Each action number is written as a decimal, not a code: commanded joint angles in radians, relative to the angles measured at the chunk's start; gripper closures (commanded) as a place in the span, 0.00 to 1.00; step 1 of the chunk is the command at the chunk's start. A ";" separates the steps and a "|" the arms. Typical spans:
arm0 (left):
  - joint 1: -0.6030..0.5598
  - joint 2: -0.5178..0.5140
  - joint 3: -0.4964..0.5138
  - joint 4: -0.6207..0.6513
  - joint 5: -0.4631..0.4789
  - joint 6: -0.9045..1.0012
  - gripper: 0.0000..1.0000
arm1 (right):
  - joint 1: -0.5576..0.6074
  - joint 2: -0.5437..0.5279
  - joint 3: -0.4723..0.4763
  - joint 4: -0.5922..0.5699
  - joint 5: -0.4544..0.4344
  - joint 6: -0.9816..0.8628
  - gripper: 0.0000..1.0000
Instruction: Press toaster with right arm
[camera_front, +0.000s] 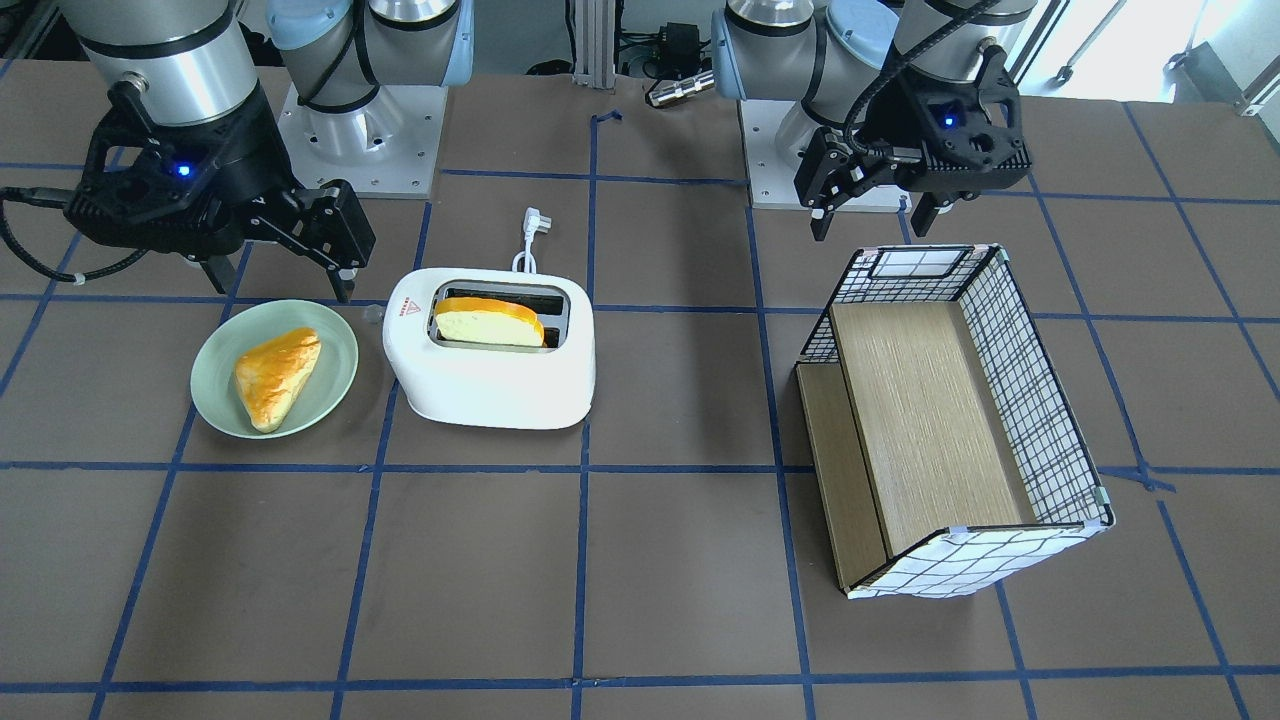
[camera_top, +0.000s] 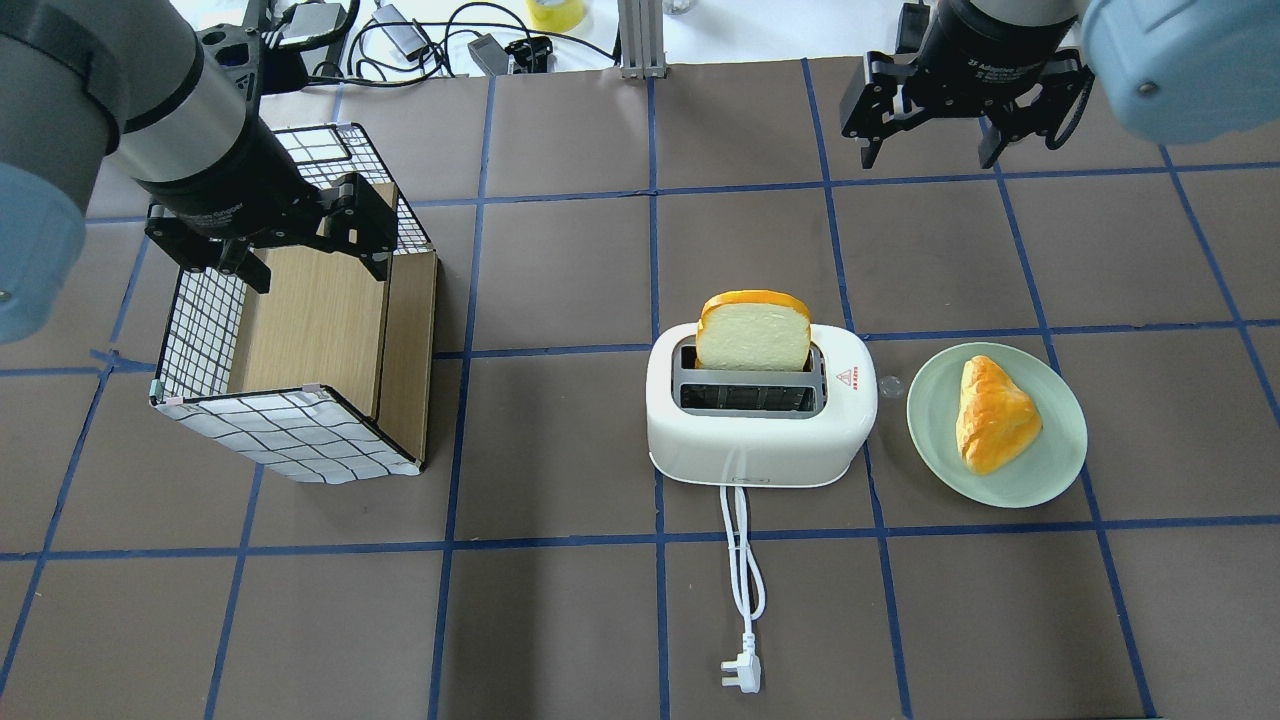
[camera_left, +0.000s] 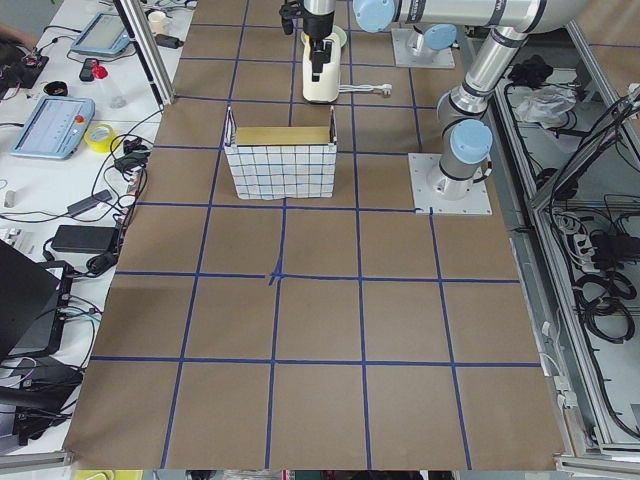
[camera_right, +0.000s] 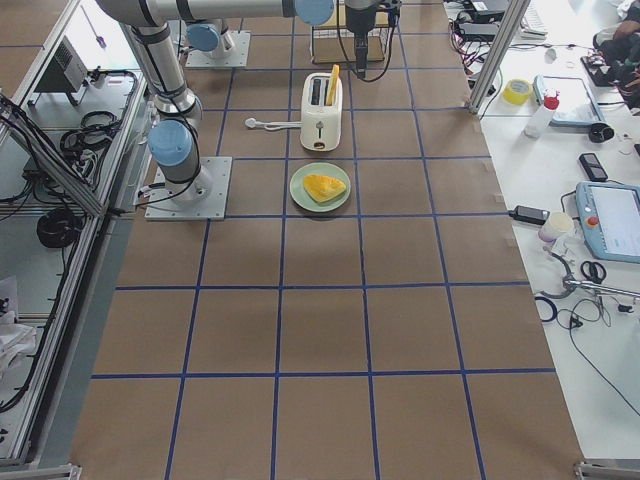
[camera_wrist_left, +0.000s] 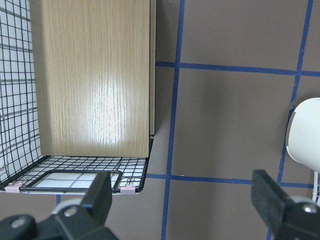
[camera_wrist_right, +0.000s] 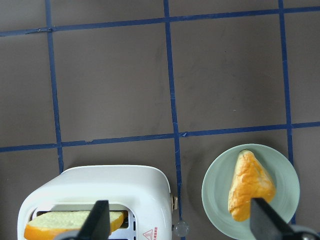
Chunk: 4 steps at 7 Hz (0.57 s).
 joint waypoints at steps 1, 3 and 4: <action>0.000 0.000 0.000 0.000 0.000 0.000 0.00 | 0.000 -0.002 -0.001 -0.002 0.006 0.001 0.00; 0.000 0.000 0.000 0.000 0.000 0.000 0.00 | -0.001 0.002 0.000 -0.009 0.000 0.001 0.33; 0.000 0.000 0.000 0.000 0.000 0.000 0.00 | -0.006 0.000 0.003 0.015 -0.001 0.001 0.92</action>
